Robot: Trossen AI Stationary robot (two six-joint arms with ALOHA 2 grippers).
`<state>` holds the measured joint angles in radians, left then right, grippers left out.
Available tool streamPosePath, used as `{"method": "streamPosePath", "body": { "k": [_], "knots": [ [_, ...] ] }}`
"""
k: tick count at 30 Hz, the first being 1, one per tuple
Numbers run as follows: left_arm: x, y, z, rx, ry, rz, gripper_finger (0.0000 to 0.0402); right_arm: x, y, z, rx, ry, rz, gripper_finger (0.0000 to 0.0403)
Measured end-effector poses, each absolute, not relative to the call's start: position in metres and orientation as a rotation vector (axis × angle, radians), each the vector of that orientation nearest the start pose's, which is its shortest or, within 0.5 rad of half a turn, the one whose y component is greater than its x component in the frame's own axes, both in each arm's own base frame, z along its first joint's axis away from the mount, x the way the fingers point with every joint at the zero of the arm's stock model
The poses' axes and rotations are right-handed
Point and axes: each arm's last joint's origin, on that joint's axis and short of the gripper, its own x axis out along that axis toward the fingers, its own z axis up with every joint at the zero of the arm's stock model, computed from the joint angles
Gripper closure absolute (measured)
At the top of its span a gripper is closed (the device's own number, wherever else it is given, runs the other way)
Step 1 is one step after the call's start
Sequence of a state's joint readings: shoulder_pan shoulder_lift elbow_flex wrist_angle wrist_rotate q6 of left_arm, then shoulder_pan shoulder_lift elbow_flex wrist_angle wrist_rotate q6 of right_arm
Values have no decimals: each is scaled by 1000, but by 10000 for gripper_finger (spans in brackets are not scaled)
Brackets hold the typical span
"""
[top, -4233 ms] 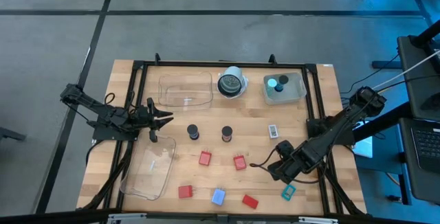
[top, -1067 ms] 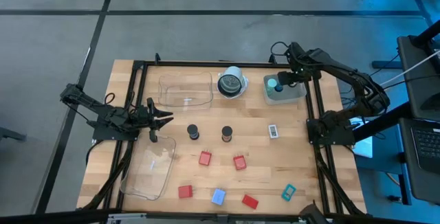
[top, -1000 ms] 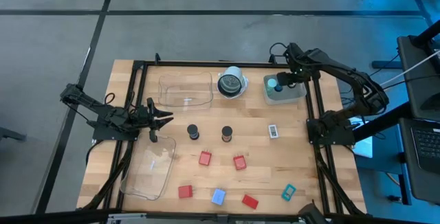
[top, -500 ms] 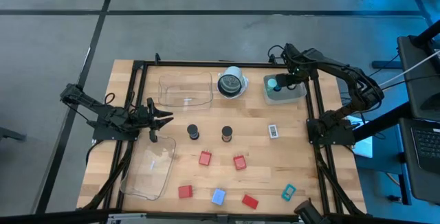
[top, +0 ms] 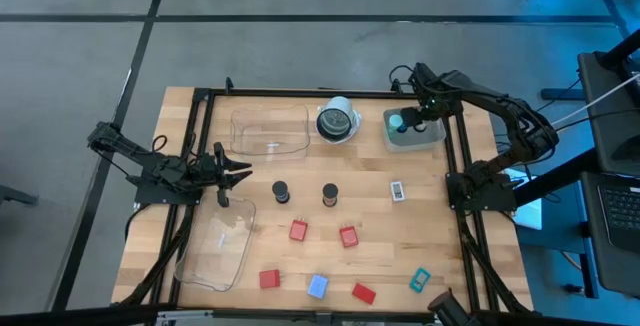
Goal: Pick & Place Office items
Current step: Put the white hourglass into the gray bin, then put the top left red charger adapter into the top transparent bin
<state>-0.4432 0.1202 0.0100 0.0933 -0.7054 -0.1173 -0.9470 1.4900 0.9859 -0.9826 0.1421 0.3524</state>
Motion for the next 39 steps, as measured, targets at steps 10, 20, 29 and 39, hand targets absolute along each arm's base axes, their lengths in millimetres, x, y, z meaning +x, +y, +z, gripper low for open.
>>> {"method": "streamPosePath", "body": {
  "k": [10,20,29,39],
  "knots": [
    [96,-25,166,-108,-1,262,315,132,-182,249,793,1075,-1151,89],
    [96,-25,166,-107,-1,262,315,132,-117,302,561,803,-1115,97],
    [96,-25,166,-107,-1,263,315,144,-69,323,444,595,-1005,97],
    [96,-23,169,-128,-32,345,315,165,-21,319,365,566,-875,97]
  ]
}}
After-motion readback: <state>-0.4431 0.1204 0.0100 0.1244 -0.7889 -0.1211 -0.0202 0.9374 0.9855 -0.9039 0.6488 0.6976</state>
